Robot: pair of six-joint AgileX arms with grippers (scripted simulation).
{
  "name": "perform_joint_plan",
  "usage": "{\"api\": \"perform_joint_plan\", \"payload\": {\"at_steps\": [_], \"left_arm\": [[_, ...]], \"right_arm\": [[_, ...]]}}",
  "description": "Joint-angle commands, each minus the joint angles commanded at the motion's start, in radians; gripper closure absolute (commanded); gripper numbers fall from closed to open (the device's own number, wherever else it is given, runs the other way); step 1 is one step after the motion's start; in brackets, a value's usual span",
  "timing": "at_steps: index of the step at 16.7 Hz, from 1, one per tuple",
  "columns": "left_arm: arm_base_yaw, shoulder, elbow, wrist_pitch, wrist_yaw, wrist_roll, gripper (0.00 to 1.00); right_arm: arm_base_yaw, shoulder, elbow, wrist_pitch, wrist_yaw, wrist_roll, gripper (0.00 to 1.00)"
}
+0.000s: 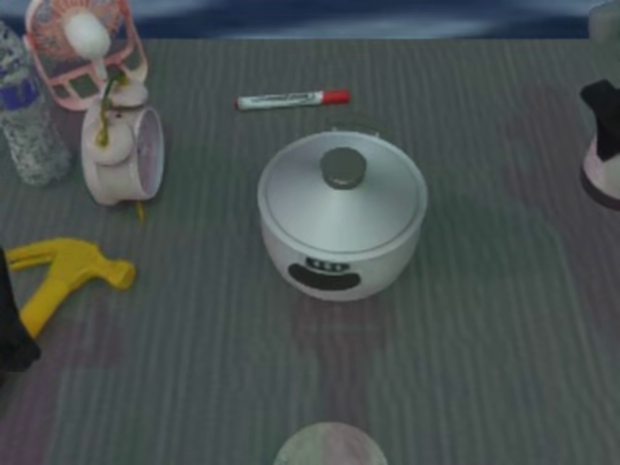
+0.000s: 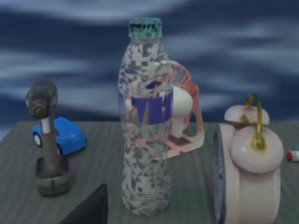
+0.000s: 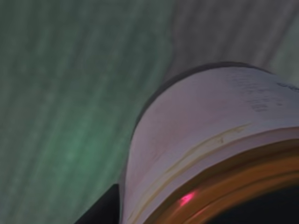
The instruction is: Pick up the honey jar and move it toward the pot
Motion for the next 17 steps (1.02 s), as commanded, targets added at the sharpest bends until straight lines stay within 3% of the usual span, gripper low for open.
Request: {"api": "perform_joint_plan", "payload": {"at_steps": [10,17], "left_arm": [[0.000,0.000,0.000,0.000,0.000,0.000,0.00],[0.000,0.000,0.000,0.000,0.000,0.000,0.00]], "right_arm": [[0.207,0.050,-0.068,0.132,0.059,0.604,1.00],[0.237,0.052,-0.084,0.151,0.066,0.680,1.00]]}}
